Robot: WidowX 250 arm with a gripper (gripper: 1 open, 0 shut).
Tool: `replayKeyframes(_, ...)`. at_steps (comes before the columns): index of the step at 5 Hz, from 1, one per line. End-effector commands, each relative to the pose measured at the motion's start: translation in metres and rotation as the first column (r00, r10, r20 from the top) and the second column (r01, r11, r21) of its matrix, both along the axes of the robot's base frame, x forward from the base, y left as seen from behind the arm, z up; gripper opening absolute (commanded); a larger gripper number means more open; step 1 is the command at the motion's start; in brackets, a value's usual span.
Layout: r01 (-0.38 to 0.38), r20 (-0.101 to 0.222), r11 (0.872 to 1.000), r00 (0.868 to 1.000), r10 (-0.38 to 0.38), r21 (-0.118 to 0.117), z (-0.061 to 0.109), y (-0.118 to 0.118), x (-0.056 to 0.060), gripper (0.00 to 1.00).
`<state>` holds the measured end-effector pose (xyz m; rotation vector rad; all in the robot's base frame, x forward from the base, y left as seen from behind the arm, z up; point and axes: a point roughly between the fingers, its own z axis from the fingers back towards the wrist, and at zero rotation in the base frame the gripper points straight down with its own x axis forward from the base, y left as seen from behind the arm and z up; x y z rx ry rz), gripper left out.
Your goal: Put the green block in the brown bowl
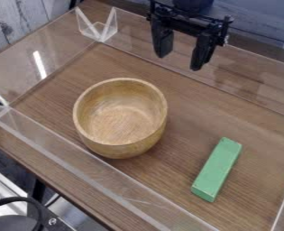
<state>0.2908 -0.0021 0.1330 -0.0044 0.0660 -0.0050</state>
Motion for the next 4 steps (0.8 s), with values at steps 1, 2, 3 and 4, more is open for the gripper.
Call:
replayKeyframes(1, 0.008, -0.018, 1.0, 1.0, -0.008, -0.003, -0.006, -0.006, -0.006, 1.0)
replayKeyframes(2, 0.058, -0.011, 0.998, 0.998, -0.058, -0.009, -0.006, -0.027, -0.031, 1.0)
replayKeyframes(3, 0.088, -0.006, 0.996, 0.996, -0.088, -0.016, -0.011, -0.047, -0.042, 1.0)
replayKeyframes(4, 0.112, -0.001, 0.994, 0.994, -0.112, -0.022, -0.015, -0.066, -0.05, 1.0)
